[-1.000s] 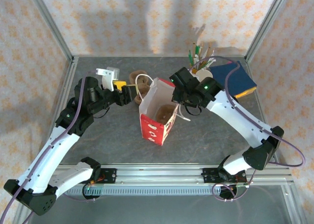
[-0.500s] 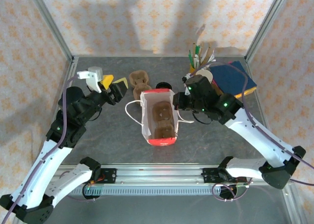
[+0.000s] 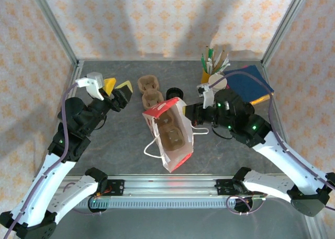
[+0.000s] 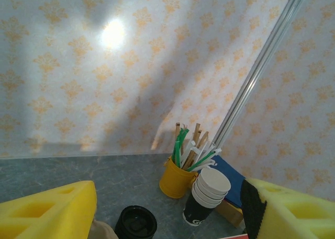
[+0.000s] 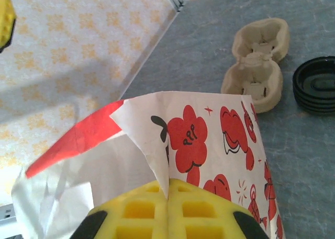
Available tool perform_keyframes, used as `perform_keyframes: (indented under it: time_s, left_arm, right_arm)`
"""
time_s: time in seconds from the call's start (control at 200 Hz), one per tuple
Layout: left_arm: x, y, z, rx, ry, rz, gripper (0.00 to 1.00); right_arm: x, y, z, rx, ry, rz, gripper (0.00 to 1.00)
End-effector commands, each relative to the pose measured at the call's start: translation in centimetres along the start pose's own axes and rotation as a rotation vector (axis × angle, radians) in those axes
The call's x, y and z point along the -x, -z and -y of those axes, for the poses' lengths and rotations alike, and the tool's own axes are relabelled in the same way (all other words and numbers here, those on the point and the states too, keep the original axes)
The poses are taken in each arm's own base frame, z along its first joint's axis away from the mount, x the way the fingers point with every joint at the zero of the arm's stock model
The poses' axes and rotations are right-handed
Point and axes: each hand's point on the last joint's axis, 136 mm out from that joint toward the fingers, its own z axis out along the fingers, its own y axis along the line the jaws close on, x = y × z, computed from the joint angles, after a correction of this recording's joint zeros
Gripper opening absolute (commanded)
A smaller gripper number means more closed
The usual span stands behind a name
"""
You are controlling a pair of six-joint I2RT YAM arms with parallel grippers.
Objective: Pack the takeout coffee
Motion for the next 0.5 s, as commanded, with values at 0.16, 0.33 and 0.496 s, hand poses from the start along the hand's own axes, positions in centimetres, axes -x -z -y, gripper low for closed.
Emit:
perform_keyframes:
  time_s: [0.16, 0.33, 0.496]
  left_arm:
    - [1.1, -0.1, 0.4, -0.015, 0.003, 0.034, 0.74]
    - [1.4, -0.6, 1.4, -0.047, 0.058, -0.021, 0.74]
    - [0.8, -1.9, 3.0, -0.081, 0.150, -0.182, 0.69]
  right_arm:
    - [1.4, -1.2, 1.4, -0.080, -0.111, 0.063, 0.00]
    - [1.8, -2.3, 3.0, -0.171, -0.334, 0.070, 0.00]
    - [1.7, -2.4, 4.5, -0.258, -0.518, 0.091, 0.00]
